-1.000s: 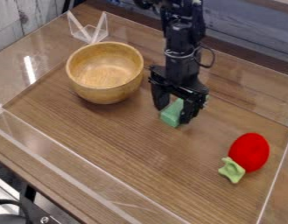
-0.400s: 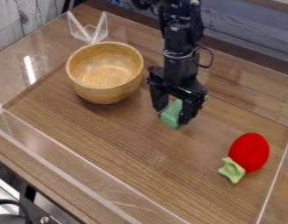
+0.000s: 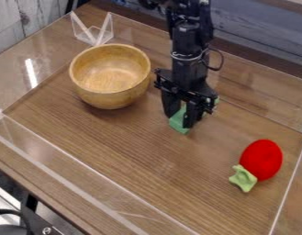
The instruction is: Put the green block in the brown bowl
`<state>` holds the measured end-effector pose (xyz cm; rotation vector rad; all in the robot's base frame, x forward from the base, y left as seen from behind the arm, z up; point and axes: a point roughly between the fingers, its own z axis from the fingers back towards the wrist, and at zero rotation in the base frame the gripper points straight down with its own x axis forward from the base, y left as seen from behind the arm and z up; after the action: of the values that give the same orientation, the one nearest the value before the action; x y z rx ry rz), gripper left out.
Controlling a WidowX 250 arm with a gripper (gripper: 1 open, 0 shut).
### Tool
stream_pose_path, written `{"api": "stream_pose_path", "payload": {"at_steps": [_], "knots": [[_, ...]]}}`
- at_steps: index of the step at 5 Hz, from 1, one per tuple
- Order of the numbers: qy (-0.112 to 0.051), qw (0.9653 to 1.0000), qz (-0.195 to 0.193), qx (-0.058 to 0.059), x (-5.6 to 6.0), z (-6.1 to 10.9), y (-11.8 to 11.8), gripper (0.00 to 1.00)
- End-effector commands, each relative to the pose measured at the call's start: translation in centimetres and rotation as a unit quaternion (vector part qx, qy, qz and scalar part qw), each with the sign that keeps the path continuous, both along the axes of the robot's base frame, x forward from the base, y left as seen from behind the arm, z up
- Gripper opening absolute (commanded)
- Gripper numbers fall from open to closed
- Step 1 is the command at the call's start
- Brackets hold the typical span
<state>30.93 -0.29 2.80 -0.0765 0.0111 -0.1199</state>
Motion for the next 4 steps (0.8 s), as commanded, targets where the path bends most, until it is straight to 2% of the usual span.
{"api": "stream_pose_path", "payload": {"at_steps": [1,2,3,4], "knots": [[-0.036,0.9993,0.005,-0.001,0.6,3.0,0.5,0.00],[-0.039,0.9992,0.006,-0.005,0.5,3.7,0.6,0.00],[-0.049,0.9987,0.006,-0.013,0.5,5.4,0.6,0.00],[-0.069,0.9974,0.016,-0.015,0.9,7.4,1.1,0.00]]}}
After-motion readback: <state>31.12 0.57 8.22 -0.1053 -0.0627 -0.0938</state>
